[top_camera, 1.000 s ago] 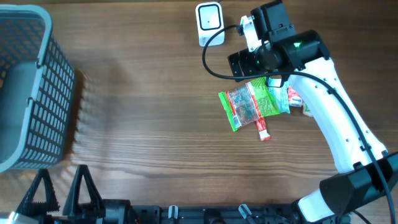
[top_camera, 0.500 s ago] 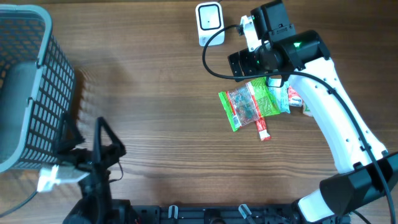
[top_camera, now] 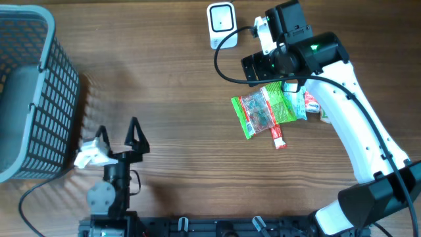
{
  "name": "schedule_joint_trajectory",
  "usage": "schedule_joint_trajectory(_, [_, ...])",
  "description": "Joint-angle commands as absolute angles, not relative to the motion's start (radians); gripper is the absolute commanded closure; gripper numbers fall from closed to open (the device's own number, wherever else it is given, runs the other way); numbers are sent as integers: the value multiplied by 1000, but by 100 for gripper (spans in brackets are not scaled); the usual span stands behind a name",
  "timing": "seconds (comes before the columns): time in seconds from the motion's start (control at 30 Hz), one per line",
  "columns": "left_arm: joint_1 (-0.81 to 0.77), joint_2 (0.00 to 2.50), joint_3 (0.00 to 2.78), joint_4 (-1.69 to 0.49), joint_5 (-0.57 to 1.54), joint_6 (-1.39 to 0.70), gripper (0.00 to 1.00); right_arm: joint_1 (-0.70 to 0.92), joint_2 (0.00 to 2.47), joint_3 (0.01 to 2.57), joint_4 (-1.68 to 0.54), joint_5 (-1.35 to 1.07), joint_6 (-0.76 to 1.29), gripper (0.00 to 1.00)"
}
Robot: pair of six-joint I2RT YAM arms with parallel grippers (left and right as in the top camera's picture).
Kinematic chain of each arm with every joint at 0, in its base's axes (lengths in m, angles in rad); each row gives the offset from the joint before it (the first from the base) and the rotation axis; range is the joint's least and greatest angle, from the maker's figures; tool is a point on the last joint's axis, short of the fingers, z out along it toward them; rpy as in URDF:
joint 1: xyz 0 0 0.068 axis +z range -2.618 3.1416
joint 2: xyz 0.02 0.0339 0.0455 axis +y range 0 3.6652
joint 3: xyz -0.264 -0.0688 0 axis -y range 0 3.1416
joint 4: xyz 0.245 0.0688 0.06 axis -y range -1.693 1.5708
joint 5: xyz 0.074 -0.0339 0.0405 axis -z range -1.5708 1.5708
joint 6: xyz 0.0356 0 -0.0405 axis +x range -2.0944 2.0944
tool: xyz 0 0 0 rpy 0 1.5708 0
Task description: Scan the item barcode
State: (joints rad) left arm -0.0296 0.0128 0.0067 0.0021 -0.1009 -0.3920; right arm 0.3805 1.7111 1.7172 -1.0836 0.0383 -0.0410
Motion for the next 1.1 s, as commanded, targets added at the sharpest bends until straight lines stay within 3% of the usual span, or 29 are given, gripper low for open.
schedule_joint_trajectory(0.0, [-20,4,6,-69,-46,-164,0,378,1711,1721,-1083,52,-24,0])
schedule_joint_trajectory(0.13, [-20,4,6,-76,10,-30,0,378,1711,1721,-1083,52,-24,0])
schedule_joint_trajectory(0.9, [-22,7,6,-75,10,-33,0,378,1716,1719,-1080,52,-24,0])
schedule_joint_trajectory(1.07, [-22,7,6,-75,10,-33,0,378,1605,1719,-1081,52,-24,0])
